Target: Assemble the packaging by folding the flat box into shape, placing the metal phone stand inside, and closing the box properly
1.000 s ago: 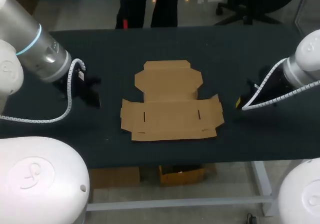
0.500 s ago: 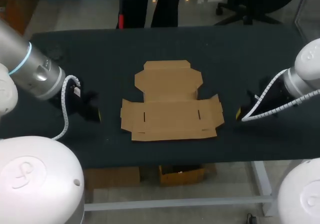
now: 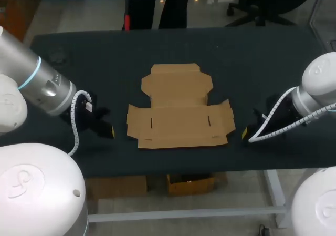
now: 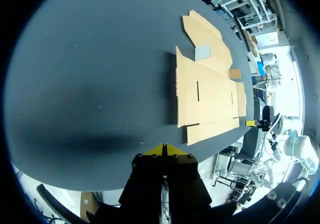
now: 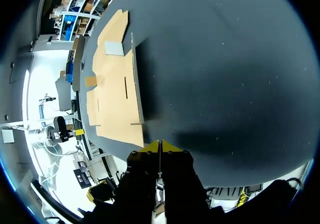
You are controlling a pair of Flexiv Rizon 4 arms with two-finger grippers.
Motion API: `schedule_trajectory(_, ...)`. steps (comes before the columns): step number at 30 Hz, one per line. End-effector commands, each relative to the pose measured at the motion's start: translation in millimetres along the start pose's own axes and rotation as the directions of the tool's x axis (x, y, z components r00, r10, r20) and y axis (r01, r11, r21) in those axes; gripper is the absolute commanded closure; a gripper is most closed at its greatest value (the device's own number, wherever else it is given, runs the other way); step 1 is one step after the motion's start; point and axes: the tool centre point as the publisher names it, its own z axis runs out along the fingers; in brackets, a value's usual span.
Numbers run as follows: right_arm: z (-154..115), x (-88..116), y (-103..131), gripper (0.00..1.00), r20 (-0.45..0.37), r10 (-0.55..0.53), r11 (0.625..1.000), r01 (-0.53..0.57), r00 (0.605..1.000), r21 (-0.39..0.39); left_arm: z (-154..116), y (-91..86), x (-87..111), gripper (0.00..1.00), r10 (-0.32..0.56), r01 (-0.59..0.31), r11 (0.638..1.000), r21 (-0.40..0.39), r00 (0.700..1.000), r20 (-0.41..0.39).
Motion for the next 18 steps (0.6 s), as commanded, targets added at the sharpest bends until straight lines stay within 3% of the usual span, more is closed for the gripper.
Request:
schedule_trajectory(1,7,-3,0,1.0,-0.007,-0.002,1.0,0.002,1.0,0.007,6,-2.6,2.1,1.0,0.003,-0.003,1.0,-0.008,1.0,0.002)
schedule_trajectory(18,26,2,-8,1.0,-0.038,-0.01,0.998,0.012,0.999,0.055,25,2.5,13.0,1.0,0.024,-0.024,0.997,-0.072,1.0,-0.007)
